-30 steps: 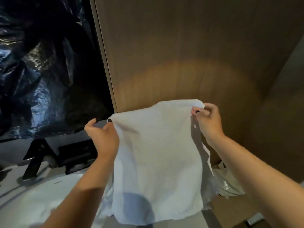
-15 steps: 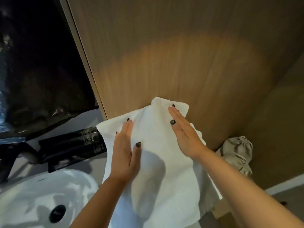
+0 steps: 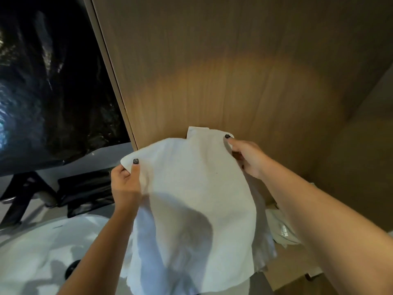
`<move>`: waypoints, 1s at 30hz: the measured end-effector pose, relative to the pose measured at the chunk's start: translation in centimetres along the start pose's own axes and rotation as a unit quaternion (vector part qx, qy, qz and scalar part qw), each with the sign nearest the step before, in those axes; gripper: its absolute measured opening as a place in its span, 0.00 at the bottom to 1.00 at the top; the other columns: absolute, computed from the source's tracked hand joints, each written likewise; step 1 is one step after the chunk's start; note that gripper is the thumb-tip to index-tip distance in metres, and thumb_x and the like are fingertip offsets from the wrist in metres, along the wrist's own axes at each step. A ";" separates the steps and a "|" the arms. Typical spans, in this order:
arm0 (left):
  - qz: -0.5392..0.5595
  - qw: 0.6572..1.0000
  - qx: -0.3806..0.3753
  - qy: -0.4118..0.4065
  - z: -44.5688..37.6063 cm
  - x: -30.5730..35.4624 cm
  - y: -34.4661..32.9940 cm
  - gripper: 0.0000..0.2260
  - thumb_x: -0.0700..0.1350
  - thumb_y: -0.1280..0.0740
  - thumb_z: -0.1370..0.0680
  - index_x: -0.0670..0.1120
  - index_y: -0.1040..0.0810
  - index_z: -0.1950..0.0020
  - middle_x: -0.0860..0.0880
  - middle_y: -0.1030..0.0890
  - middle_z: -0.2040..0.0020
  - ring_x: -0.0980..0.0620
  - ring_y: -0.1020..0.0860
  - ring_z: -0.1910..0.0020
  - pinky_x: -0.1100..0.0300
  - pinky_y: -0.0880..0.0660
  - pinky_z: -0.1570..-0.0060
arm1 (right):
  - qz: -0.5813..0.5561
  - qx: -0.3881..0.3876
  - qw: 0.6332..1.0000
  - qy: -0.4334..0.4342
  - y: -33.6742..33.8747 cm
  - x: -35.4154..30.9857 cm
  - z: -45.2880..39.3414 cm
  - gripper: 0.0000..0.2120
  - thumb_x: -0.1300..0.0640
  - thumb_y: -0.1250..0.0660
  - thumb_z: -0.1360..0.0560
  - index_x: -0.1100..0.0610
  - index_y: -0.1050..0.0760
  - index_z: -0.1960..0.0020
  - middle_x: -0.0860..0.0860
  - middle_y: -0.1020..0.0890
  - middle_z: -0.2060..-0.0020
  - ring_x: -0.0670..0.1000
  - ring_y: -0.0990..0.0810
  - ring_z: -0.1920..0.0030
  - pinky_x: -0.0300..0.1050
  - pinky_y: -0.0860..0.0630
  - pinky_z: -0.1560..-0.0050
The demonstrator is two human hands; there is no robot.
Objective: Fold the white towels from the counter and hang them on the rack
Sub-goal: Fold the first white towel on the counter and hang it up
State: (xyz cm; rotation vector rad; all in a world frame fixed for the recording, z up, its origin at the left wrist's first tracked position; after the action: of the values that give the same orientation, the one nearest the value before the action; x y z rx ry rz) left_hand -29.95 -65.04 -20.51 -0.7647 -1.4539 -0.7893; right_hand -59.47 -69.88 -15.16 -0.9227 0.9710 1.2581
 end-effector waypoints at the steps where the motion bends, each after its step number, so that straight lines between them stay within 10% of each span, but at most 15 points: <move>1: 0.001 1.000 -0.004 0.000 0.0 0.4 0.4 0.14 0.50 0.34 0.19 0.44 0.27 0.38 0.48 0.20 0.50 0.58 0.22 0.58 0.65 0.27 0.60 | -0.011 -0.003 1.000 0.000 -0.1 -0.2 0.2 0.08 0.53 0.29 0.24 0.58 0.23 0.54 0.50 0.18 0.66 0.48 0.19 0.66 0.42 0.23 0.66; 16: 0.015 0.987 0.083 -0.140 6.3 11.5 8.6 0.12 0.52 0.39 0.17 0.43 0.26 0.52 0.53 0.26 0.62 0.59 0.29 0.66 0.68 0.31 0.68 | 0.057 0.091 0.971 0.215 5.5 -7.1 11.4 0.02 0.54 0.29 0.24 0.49 0.19 0.52 0.53 0.16 0.51 0.55 0.18 0.46 0.57 0.23 0.39; 30: 0.013 0.977 0.139 -0.162 14.3 14.5 17.3 0.16 0.51 0.35 0.20 0.47 0.33 0.65 0.51 0.34 0.66 0.56 0.36 0.68 0.61 0.38 0.67 | 0.231 0.020 0.927 0.296 7.5 -8.3 22.8 0.11 0.52 0.26 0.27 0.60 0.21 0.57 0.51 0.18 0.59 0.46 0.20 0.57 0.39 0.25 0.55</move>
State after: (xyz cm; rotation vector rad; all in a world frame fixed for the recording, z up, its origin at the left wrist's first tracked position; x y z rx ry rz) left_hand -23.64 -43.64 -5.83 -0.7162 -1.7970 -0.4373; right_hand -65.69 -50.41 -0.08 -1.1069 1.7658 1.3612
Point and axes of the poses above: each hand's wrist, its own z-axis away from the middle knuckle, its own y-axis out of the back of the hand, x = y × z, the point moved 2 cm from there along -z, towards the middle knuckle
